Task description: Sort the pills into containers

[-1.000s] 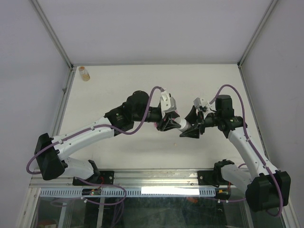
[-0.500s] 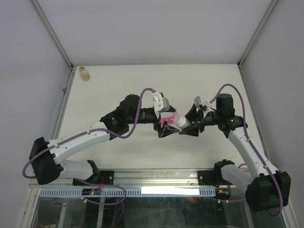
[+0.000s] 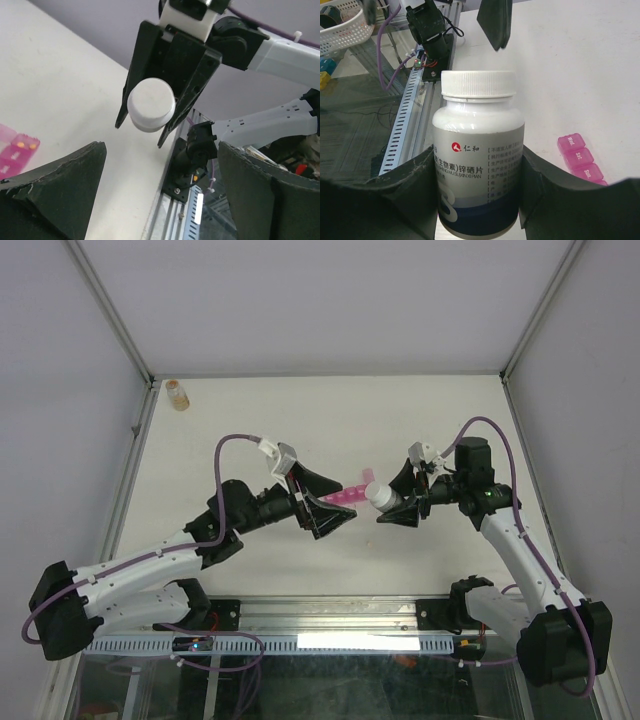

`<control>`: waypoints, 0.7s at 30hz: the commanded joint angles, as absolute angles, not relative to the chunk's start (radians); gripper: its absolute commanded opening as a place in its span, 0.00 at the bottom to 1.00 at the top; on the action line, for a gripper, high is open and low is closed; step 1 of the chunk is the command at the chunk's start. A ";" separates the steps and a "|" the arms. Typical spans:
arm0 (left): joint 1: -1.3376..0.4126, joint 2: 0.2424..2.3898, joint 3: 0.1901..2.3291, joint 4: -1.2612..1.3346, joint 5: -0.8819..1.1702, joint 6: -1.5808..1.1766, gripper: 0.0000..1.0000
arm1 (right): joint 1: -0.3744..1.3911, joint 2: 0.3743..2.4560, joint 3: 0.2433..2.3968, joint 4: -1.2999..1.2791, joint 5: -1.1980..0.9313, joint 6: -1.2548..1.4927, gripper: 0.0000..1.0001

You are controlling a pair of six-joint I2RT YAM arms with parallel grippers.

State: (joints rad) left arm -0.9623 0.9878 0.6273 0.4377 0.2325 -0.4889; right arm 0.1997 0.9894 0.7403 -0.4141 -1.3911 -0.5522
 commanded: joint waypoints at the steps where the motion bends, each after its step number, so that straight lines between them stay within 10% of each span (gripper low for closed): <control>1: -0.968 0.995 0.625 0.537 0.155 -0.659 0.95 | 0.193 0.984 0.776 -0.387 -1.393 -0.564 0.00; 21: -1.026 1.039 0.678 0.525 0.020 -0.675 0.99 | 0.190 0.988 0.778 -0.397 -1.390 -0.578 0.00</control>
State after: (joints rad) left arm -1.0424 1.0470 0.6605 0.4362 -0.0132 -0.6228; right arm 0.1959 0.9909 0.7403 -0.4156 -1.3849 -0.5594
